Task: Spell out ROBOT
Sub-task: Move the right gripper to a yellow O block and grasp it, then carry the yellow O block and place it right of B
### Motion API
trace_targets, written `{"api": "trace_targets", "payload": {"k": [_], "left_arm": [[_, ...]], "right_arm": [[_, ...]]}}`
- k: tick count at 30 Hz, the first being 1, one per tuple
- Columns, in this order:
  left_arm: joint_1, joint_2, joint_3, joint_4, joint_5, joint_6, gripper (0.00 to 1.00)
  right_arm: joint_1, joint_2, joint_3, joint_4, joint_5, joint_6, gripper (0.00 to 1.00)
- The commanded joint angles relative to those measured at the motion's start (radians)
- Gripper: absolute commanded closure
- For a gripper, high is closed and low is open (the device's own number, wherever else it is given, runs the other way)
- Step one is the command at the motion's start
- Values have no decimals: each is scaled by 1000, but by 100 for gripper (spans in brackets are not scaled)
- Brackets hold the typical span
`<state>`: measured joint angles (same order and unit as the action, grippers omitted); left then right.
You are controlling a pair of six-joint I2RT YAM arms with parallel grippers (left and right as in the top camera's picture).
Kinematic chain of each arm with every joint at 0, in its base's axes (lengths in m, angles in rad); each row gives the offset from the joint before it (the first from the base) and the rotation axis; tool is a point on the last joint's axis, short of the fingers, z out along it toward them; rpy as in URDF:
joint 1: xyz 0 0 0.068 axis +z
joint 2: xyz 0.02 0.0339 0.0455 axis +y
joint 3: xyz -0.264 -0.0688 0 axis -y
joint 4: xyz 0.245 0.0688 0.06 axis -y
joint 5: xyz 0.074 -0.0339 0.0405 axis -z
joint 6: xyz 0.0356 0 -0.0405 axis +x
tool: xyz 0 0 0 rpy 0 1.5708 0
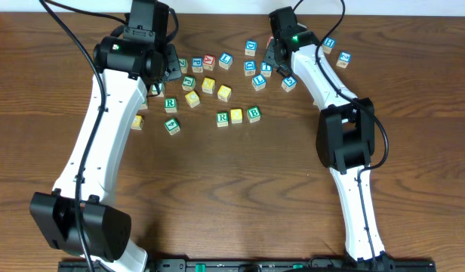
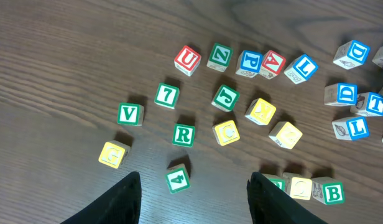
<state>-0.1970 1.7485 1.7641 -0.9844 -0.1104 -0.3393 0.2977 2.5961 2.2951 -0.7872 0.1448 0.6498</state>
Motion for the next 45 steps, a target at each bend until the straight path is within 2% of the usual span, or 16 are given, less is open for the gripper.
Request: {"api": "trace_targets", "payload": {"k": [1, 13, 20, 27, 35, 45], "left_arm": [[4, -9, 5, -2, -2, 6, 46], [4, -9, 5, -2, -2, 6, 45], [4, -9, 5, -1, -2, 6, 45], [4, -9, 5, 2, -2, 6, 46], [4, -9, 5, 2, -2, 6, 45], [4, -9, 5, 2, -2, 6, 46]], "right_arm": [[-3, 17, -2, 0, 18, 8, 71], [-27, -5, 44, -6, -34, -43, 74], [-48, -105, 54, -35, -151, -190, 73], [-43, -225, 54, -195, -235, -315, 74], [-23, -254, 41, -474, -234, -344, 75], [32, -254, -49, -529, -222, -405, 76]]}}
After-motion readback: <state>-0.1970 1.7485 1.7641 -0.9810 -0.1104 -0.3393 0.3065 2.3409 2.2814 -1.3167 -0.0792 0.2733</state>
